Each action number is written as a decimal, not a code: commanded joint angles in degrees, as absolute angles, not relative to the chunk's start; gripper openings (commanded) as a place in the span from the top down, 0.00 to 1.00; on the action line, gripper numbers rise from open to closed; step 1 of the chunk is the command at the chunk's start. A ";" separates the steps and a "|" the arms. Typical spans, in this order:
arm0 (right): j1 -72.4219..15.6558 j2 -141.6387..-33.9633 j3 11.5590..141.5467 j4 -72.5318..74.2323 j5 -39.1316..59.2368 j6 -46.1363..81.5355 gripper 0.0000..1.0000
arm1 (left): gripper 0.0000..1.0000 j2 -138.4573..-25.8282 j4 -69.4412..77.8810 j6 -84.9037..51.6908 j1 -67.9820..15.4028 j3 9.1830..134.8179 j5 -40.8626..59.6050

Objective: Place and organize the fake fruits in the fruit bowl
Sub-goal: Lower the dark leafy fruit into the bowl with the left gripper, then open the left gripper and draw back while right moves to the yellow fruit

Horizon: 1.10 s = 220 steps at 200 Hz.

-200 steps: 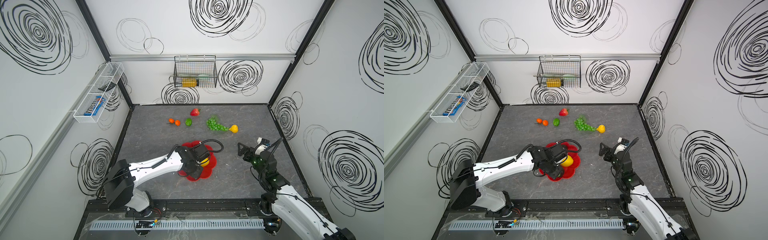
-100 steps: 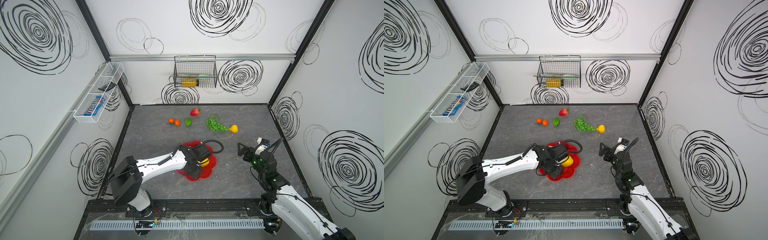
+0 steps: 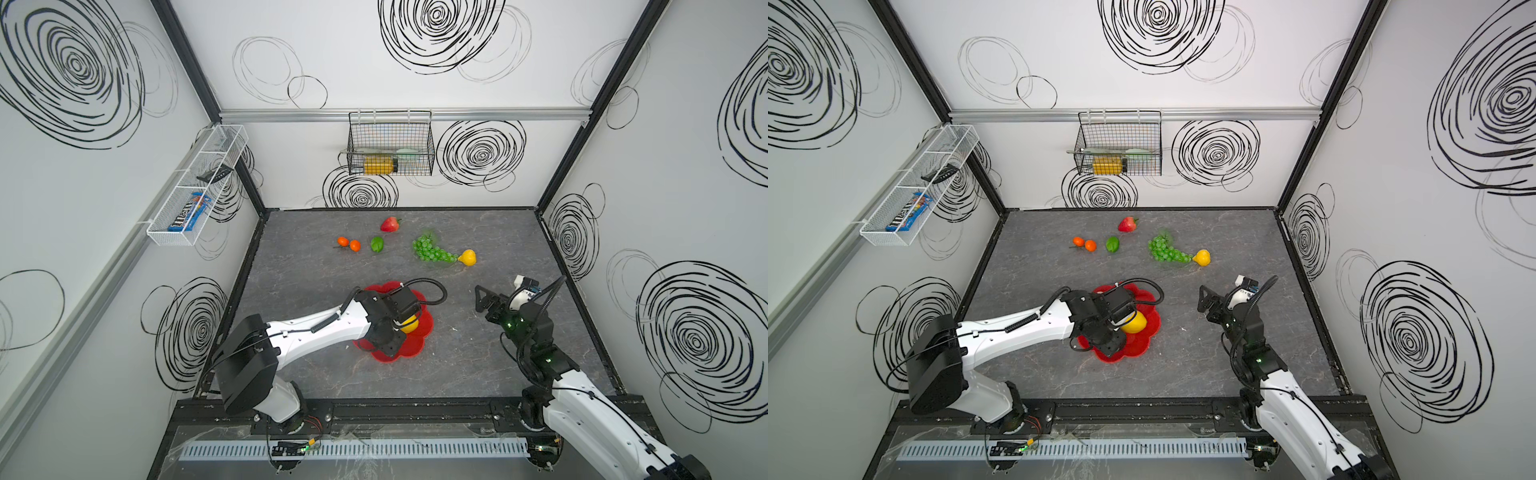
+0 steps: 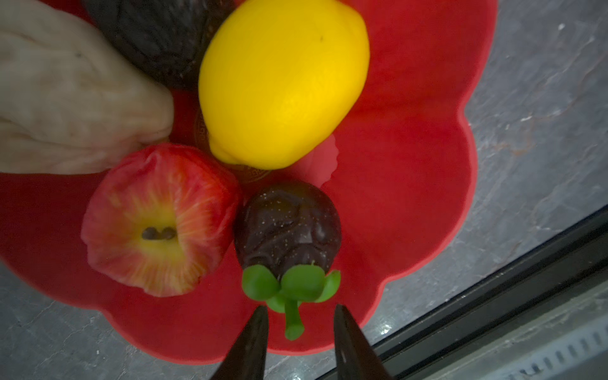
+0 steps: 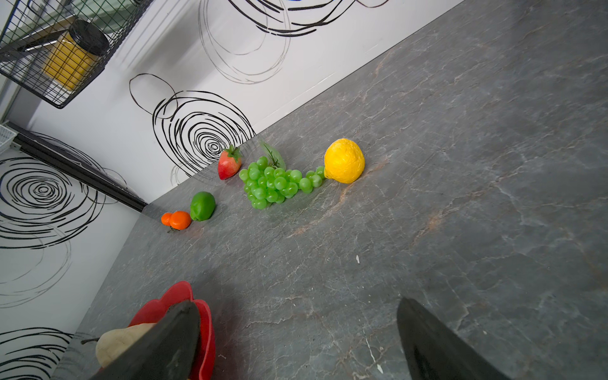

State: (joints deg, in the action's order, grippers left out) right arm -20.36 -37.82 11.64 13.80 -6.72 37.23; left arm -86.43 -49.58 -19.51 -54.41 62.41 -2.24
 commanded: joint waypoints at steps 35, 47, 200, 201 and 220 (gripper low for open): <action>-20.33 -41.31 12.75 15.12 -7.17 35.86 0.03 | 0.58 -75.58 -46.28 -21.58 -53.13 65.41 -3.38; -20.26 -42.10 13.35 15.13 -6.80 35.34 0.03 | 0.56 -72.40 -42.97 -22.20 -52.02 64.65 -4.01; -24.69 -84.01 48.59 9.28 2.72 33.73 0.01 | 0.32 -17.88 4.14 -31.60 -36.58 12.20 -14.78; -24.60 -84.24 48.95 8.99 2.46 33.65 0.01 | 0.32 -17.69 4.31 -31.57 -36.61 11.90 -14.77; -23.15 -88.41 54.29 1.89 -2.17 32.31 0.01 | 0.30 -13.31 6.05 -31.90 -35.97 7.29 -14.36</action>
